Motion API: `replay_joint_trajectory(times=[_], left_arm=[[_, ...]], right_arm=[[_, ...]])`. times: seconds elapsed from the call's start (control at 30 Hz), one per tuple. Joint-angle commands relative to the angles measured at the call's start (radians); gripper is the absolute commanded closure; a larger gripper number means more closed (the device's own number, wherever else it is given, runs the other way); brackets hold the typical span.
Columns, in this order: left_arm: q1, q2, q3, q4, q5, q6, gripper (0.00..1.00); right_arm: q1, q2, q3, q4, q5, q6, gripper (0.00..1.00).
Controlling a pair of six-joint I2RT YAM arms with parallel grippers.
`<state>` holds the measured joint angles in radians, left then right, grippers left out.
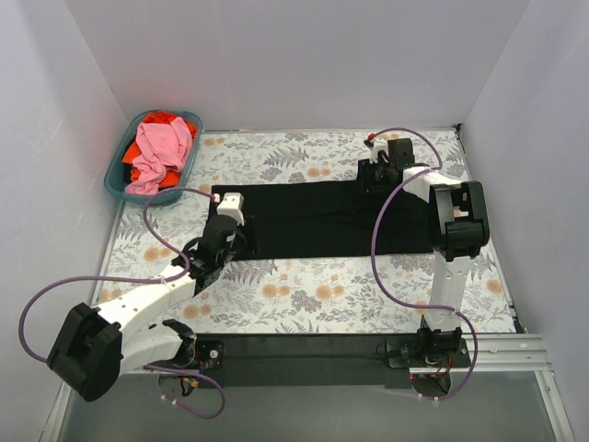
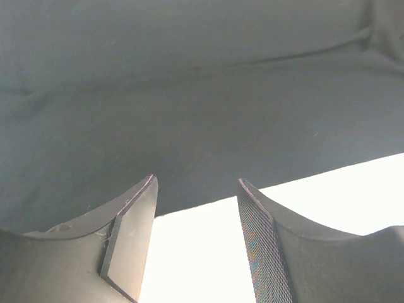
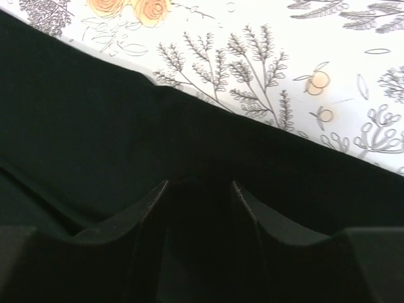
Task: Fold and stack the t-shirts
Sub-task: Fold the tshirt
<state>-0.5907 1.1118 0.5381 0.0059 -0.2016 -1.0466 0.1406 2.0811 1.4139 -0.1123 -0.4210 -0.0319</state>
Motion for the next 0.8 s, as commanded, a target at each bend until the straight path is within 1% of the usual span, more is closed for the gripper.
replay_joint_trajectory(times=[0.0, 0.1, 0.17, 0.2, 0.27, 0.4, 0.43, 0.53, 0.7, 0.77], left_arm=[[0.005, -0.072, -0.046, -0.043, -0.058, 0.023, 0.48], [0.008, -0.101, -0.069, -0.029, -0.07, 0.036, 0.48], [0.008, -0.104, -0.084, -0.012, -0.076, 0.056, 0.48], [0.008, -0.104, -0.092, 0.023, -0.078, 0.054, 0.48], [0.008, -0.098, -0.089, 0.022, -0.078, 0.051, 0.48], [0.006, -0.096, -0.086, 0.028, -0.079, 0.057, 0.48], [0.006, -0.098, -0.086, 0.029, -0.079, 0.057, 0.48], [0.006, -0.102, -0.09, 0.037, -0.079, 0.062, 0.48], [0.008, -0.101, -0.089, 0.04, -0.079, 0.066, 0.48], [0.008, -0.098, -0.087, 0.04, -0.075, 0.068, 0.48]], right_arm=[[0.004, 0.007, 0.054, -0.027, -0.053, -0.019, 0.5], [0.004, 0.019, 0.059, -0.033, -0.065, -0.022, 0.51], [0.005, 0.023, 0.065, -0.043, -0.071, -0.022, 0.57], [0.005, 0.028, 0.066, -0.043, -0.081, -0.022, 0.62], [0.005, 0.031, 0.072, -0.052, -0.085, -0.02, 0.66], [0.005, 0.028, 0.076, -0.064, -0.088, -0.023, 0.83], [0.005, 0.028, 0.076, -0.066, -0.088, -0.023, 0.84], [0.005, 0.02, 0.071, -0.075, -0.087, -0.026, 0.82], [0.005, 0.004, 0.054, -0.09, -0.093, -0.033, 0.69], [0.005, -0.003, 0.046, -0.092, -0.096, -0.036, 0.67]])
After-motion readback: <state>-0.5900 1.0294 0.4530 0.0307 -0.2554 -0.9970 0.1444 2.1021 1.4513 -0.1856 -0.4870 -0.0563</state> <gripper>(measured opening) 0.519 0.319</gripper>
